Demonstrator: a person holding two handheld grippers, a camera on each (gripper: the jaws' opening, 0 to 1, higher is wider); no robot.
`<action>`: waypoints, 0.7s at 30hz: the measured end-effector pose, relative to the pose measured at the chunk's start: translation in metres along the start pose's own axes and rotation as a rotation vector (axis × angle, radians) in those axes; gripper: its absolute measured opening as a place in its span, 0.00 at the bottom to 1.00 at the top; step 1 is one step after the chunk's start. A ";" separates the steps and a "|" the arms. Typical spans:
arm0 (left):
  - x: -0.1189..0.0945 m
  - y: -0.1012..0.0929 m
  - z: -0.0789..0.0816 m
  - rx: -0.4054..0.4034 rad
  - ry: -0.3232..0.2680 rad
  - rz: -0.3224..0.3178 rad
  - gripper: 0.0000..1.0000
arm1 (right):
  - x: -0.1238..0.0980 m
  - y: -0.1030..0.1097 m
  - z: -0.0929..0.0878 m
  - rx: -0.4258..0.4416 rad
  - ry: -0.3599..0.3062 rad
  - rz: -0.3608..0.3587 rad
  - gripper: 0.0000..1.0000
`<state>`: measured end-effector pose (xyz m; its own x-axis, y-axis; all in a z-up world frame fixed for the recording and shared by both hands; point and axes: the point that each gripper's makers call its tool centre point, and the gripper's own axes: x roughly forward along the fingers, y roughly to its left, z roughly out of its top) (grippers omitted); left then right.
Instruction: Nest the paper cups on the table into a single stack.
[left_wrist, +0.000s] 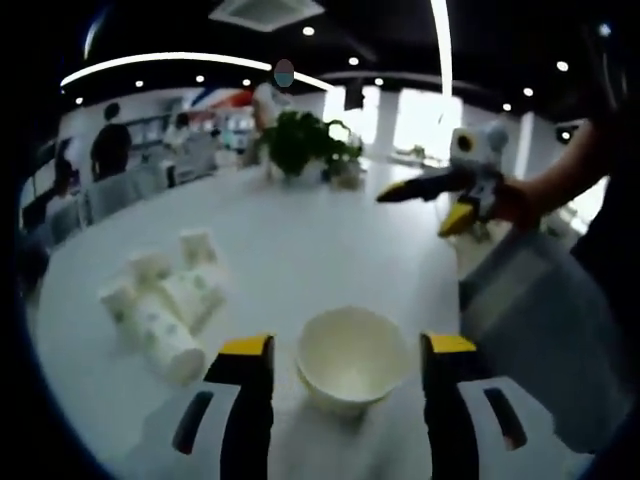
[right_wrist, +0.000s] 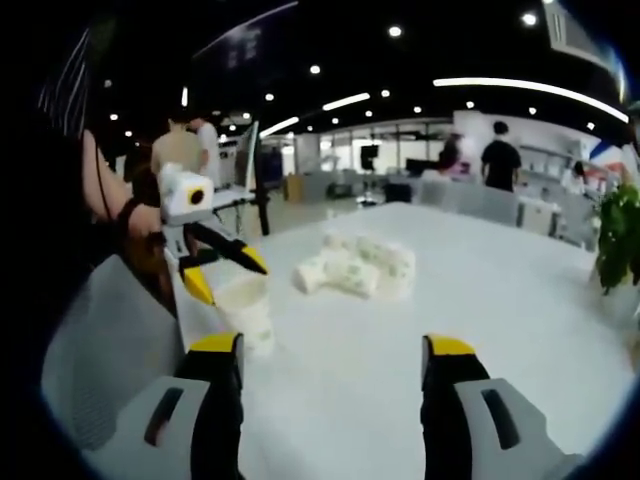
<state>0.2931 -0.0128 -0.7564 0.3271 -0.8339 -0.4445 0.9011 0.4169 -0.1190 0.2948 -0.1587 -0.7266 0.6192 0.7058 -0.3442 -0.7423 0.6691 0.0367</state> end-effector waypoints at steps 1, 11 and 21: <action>0.000 0.001 0.000 0.010 0.002 0.004 0.59 | 0.000 0.000 -0.001 -0.001 0.002 0.001 0.70; -0.011 0.015 0.003 -0.029 -0.038 0.054 0.77 | 0.001 0.001 -0.002 -0.007 0.007 0.003 0.70; -0.036 0.040 0.003 -0.120 -0.100 0.143 0.96 | 0.001 0.002 -0.003 -0.007 0.013 0.005 0.71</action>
<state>0.3180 0.0325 -0.7430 0.4814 -0.7921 -0.3752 0.8051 0.5688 -0.1680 0.2935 -0.1575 -0.7298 0.6122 0.7059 -0.3563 -0.7470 0.6641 0.0322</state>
